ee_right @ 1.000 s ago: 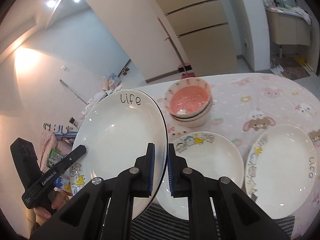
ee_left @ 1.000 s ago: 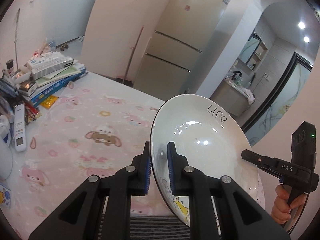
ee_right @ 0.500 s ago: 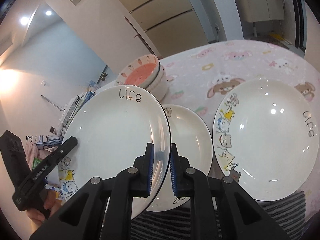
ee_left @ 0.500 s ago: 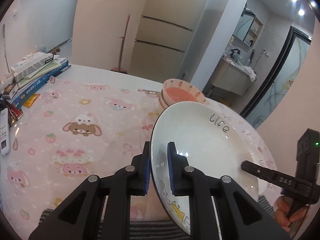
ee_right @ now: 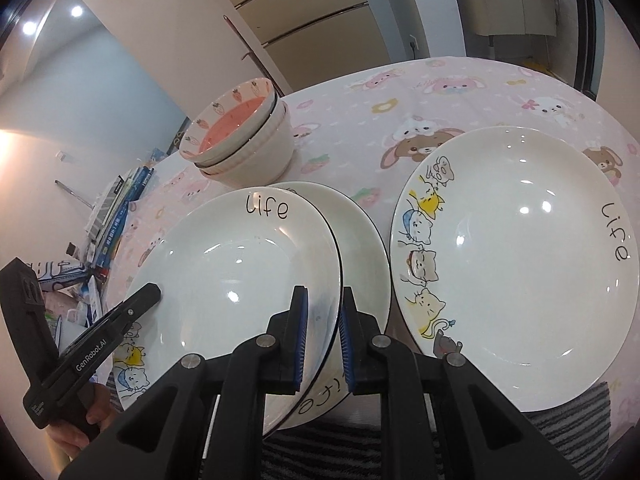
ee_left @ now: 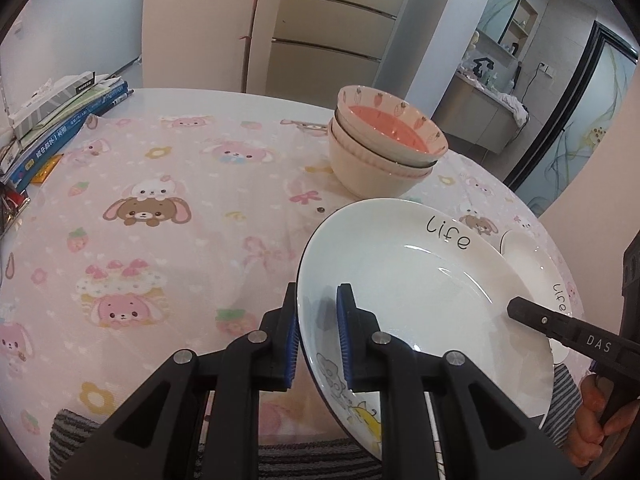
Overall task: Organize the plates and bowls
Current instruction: 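Carry and lower the 'Life' plate onto the other white plate with both tools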
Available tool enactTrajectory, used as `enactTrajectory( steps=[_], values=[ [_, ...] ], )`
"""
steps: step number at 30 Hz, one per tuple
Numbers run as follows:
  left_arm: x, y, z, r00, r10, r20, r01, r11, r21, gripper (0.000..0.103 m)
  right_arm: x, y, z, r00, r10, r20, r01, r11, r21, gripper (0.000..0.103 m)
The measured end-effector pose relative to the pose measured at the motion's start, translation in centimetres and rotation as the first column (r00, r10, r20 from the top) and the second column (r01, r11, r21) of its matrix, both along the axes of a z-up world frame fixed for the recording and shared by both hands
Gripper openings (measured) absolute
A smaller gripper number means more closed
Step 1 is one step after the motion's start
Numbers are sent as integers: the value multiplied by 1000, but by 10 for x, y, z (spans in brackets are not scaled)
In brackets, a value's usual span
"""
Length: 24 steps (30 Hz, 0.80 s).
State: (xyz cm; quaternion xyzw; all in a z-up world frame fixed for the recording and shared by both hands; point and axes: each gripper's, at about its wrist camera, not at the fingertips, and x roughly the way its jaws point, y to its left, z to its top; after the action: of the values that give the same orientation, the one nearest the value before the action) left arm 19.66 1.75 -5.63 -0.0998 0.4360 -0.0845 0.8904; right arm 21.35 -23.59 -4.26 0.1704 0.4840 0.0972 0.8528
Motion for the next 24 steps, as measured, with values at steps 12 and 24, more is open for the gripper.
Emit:
enactTrajectory(
  steps=[12,24],
  values=[
    [3,-8,-14,1000,-8,-30,10,999,49,14,2,6,-8,1000,-4,-12,3,996,-91,18],
    [2,-19,-16,1000,-2,5,1,991,133,18,4,11,-16,999,7,-33,-11,993,-119,24]
  ],
)
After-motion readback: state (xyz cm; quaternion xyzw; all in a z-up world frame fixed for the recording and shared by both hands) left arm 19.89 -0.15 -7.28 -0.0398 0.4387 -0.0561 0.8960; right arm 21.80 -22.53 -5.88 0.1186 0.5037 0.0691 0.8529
